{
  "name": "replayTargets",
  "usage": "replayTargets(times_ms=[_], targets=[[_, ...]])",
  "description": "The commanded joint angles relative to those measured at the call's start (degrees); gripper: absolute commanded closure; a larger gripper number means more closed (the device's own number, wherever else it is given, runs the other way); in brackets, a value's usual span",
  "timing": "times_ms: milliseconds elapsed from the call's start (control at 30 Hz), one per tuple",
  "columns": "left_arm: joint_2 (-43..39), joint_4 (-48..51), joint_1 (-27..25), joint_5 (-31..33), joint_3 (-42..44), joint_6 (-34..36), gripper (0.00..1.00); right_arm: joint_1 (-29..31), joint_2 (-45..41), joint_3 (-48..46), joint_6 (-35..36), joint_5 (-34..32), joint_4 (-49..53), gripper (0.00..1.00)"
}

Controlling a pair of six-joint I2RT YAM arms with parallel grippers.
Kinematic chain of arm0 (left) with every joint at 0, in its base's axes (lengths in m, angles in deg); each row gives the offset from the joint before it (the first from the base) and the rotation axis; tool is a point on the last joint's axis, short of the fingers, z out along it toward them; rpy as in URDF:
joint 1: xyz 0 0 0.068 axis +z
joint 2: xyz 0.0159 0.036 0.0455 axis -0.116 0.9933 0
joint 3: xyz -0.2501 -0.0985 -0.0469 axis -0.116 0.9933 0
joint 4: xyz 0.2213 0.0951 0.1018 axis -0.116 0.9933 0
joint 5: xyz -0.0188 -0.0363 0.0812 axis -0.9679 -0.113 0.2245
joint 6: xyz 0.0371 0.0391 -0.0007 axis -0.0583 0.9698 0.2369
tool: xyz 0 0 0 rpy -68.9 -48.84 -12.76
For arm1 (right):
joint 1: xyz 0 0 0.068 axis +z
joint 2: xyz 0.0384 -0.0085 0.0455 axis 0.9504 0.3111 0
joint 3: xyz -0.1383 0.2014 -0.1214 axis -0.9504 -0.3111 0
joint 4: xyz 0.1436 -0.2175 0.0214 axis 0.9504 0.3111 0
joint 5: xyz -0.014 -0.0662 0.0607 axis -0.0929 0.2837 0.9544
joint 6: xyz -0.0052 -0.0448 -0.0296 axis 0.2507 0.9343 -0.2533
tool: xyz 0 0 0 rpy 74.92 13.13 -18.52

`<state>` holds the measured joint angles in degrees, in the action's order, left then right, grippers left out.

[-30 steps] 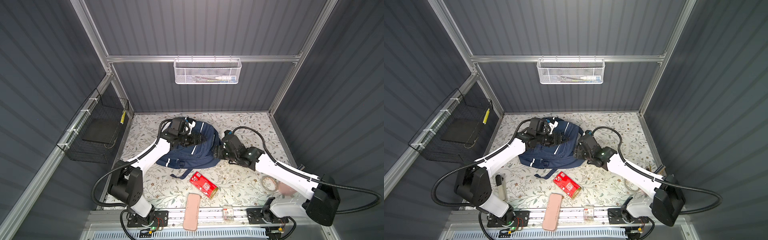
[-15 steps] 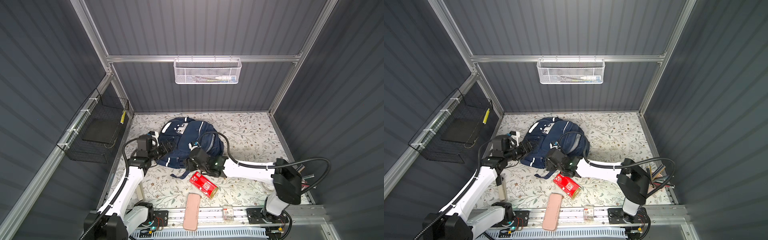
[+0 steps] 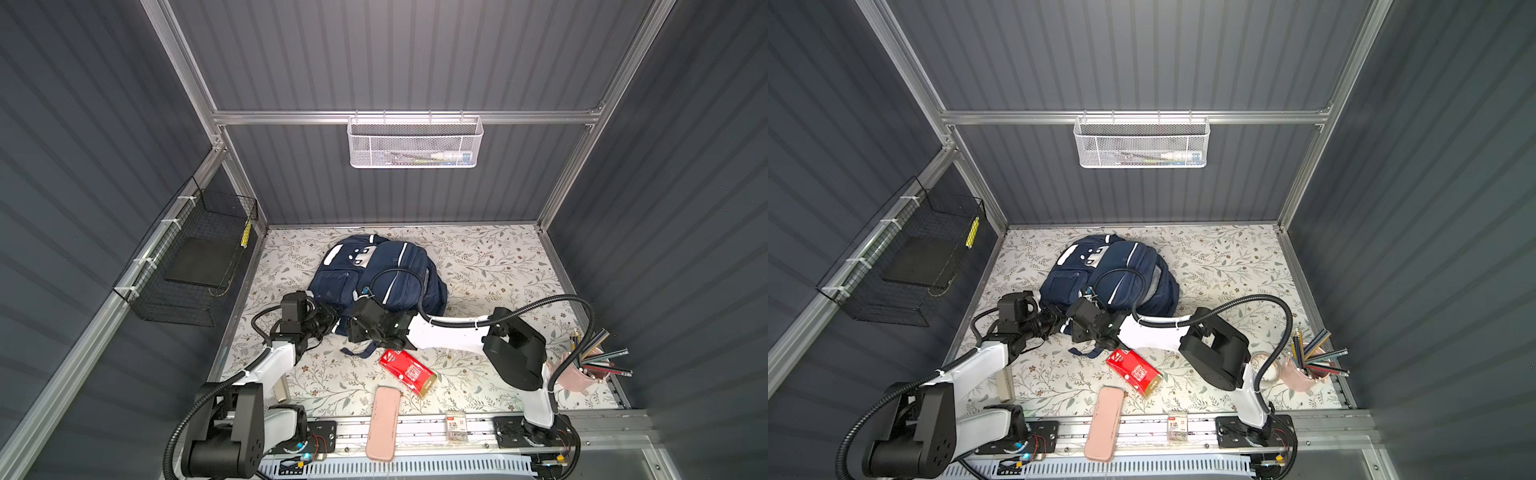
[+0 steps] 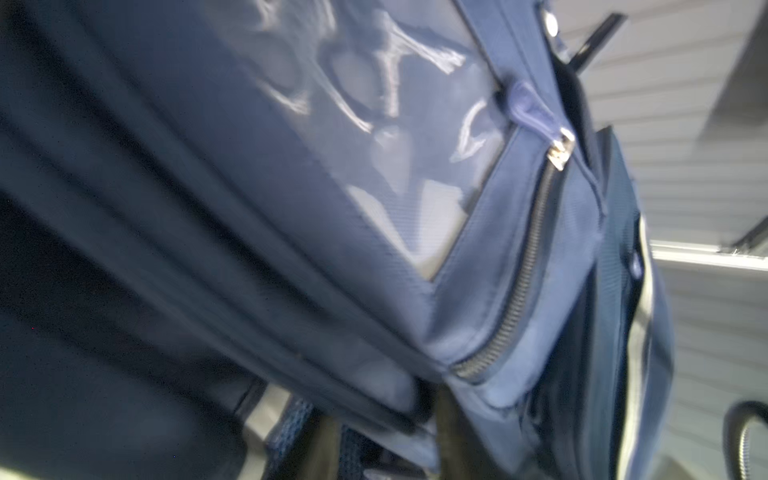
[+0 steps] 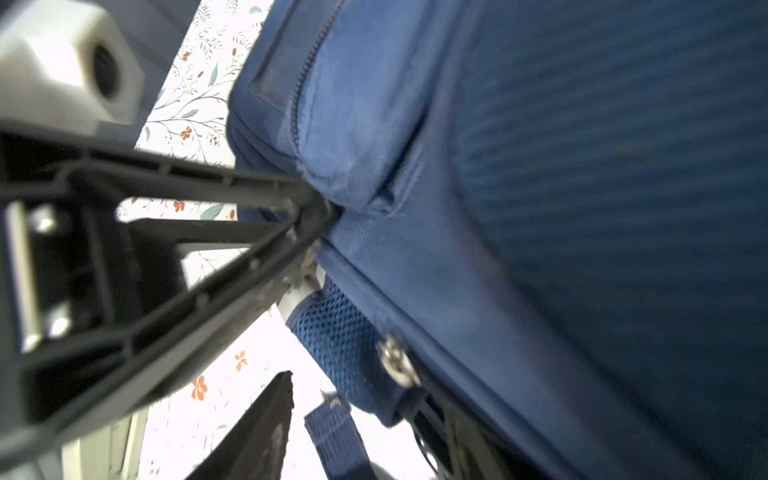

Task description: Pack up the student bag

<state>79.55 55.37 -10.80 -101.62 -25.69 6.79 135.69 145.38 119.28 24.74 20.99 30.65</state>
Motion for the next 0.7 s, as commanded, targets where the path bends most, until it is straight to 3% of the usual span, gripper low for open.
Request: replayTargets(times_ms=[0,67,200,333,433,667], targets=[[-2.36,-0.55,0.10,-0.86,-1.78,1.02,0.85,-2.40,1.77,2.22,-1.30,-2.37,-0.02,0.41],[-3.93,0.43,0.12,-1.06,-1.24,1.02,0.86,-2.72,2.66,3.95,0.42,-3.35,-0.35,0.46],[-5.69,3.57,0.15,-1.09,-1.08,2.37,0.87,-2.73,3.97,7.20,2.64,-2.61,0.17,0.66],[-5.84,3.97,0.19,-0.75,-0.83,2.81,0.87,-2.71,3.36,6.71,2.32,-3.25,2.37,0.78],[-4.84,4.72,0.19,0.04,-1.41,4.13,0.87,-2.73,0.72,4.10,2.47,-3.77,3.68,0.94],[-1.63,4.06,0.80,1.55,-4.16,5.63,0.92,-2.90,-8.00,-3.74,5.47,-3.54,6.69,1.00]])
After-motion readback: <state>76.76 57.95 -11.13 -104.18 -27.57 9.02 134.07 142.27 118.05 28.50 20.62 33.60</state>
